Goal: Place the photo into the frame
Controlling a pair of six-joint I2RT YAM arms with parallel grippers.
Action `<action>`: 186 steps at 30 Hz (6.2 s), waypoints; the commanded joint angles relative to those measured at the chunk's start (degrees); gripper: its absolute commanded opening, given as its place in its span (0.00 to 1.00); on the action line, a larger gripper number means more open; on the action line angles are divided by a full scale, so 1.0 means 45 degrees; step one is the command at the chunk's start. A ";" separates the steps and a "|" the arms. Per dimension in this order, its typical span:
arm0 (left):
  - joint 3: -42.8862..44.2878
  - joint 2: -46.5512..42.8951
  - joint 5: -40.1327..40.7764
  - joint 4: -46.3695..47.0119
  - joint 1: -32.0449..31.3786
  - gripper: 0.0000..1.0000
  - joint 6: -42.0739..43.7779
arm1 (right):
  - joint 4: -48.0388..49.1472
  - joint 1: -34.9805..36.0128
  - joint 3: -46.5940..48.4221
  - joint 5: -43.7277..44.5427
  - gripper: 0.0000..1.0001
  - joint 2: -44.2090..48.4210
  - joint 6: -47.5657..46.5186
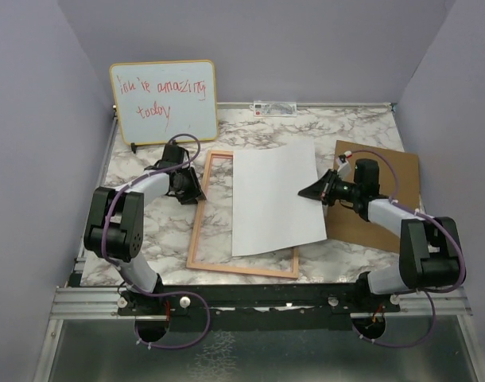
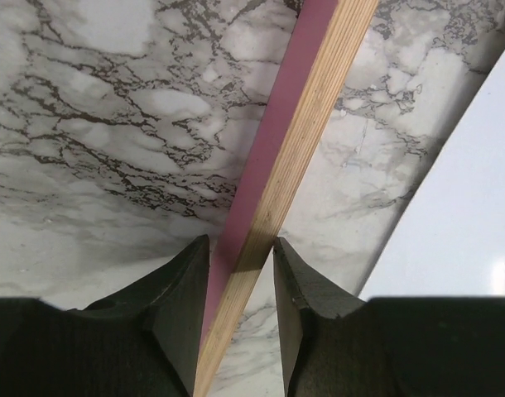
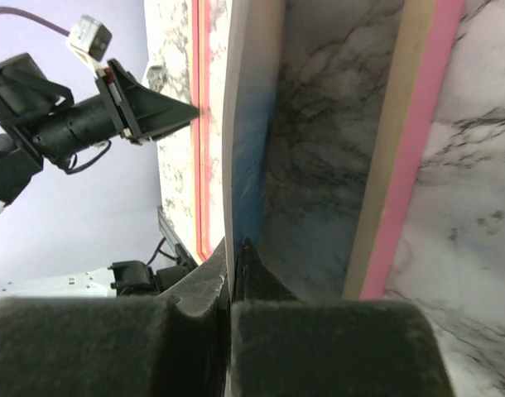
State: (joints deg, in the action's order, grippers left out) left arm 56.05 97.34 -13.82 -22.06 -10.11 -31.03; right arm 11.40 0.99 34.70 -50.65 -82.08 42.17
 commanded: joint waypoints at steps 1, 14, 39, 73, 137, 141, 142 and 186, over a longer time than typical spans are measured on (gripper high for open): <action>-0.0930 -0.0676 -0.0506 0.0757 0.0078 0.37 -0.1039 | 0.1587 0.1547 -0.0488 0.2014 0.00 0.0184 0.2129; -0.1778 -0.2497 -0.0274 0.1198 0.0195 0.37 -0.2266 | 0.1941 0.5041 -0.0369 0.5940 0.01 -0.0686 0.4381; -0.1809 -0.2119 0.0503 0.1029 0.0275 0.42 -0.1172 | -0.2951 0.6166 0.0714 0.6620 0.01 -0.0124 0.2632; -0.1927 -0.1681 0.0516 0.0960 0.0293 0.43 -0.0625 | -0.4752 0.5834 0.2908 0.4642 0.01 -0.2464 0.0832; -0.0006 -0.3382 -0.1589 0.1609 0.1111 0.99 0.0204 | -0.8370 0.4056 0.7009 1.1785 0.88 -0.3171 -0.1487; -0.0573 -0.3752 -0.2968 0.3116 0.0254 0.99 -0.0526 | -0.8797 0.1470 0.6063 1.3200 0.87 -0.1869 -0.0751; -0.0582 -0.3747 -0.3066 0.3242 -0.0046 0.99 -0.0654 | -0.8904 0.0813 0.5913 1.3645 0.87 -0.1556 -0.0723; 0.9008 0.6591 -0.2909 0.3209 -0.7634 0.91 -0.3918 | -0.4746 -0.8122 0.1913 1.4330 1.00 -0.0924 -0.5955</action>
State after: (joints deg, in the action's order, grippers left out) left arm 93.58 124.05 -26.24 -7.31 -43.64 -47.33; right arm -11.29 -33.36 40.75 19.42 -83.50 18.83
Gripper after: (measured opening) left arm 0.908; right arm 0.998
